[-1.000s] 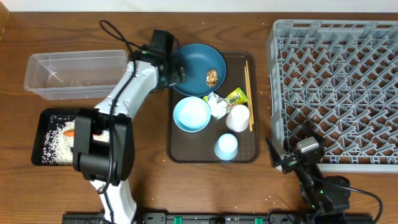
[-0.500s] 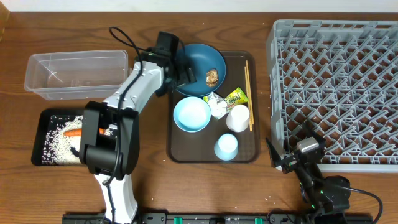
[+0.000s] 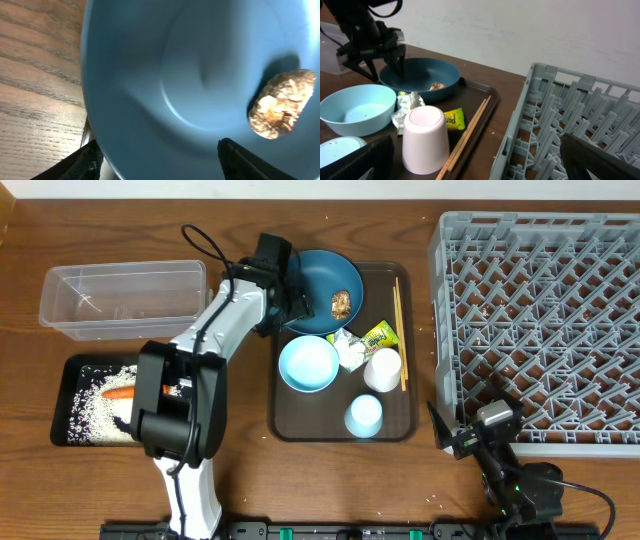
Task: Sort waste into correct bins and load items into the dishwasher rack
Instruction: 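Lift the dark-teal plate with the left gripper off the brown tray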
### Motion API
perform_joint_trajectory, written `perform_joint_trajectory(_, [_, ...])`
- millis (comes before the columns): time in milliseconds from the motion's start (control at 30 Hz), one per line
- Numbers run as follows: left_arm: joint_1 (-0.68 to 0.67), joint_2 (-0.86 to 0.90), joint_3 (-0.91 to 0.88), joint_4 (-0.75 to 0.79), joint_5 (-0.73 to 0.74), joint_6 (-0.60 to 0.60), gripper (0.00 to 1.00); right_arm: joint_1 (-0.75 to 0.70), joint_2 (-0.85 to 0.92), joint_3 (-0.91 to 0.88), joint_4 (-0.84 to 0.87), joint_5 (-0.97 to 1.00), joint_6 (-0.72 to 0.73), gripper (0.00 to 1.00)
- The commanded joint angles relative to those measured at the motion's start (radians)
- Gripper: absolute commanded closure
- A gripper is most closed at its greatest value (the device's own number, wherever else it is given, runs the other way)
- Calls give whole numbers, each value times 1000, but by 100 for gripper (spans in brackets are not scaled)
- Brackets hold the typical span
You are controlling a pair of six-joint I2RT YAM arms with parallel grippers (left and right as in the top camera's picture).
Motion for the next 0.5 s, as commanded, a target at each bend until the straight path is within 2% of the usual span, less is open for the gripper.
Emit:
perform_joint_trajectory(0, [-8,34,16,-3,2,-6,29,-5,0,-2,-4,-2,-7,1])
perform_joint_trajectory(200, [-8,34,16,16,-6,-6,34,-5,0,-2,-4,-2,-7,1])
perform_joint_trajectory(300, [-8,34,16,15,-6,-5,46,-5,0,-2,-4,-2,-7,1])
perform_joint_trajectory(333, [-8,34,16,15,-6,-5,46,-5,0,-2,-4,-2,-7,1])
perform_joint_trajectory(400, [-8,32,16,15,-6,-5,58,-5,0,-2,-4,-2,-7,1])
perform_joint_trajectory(467, [-8,29,16,16,-6,-5,63,-5,0,-2,-4,-2,-7,1])
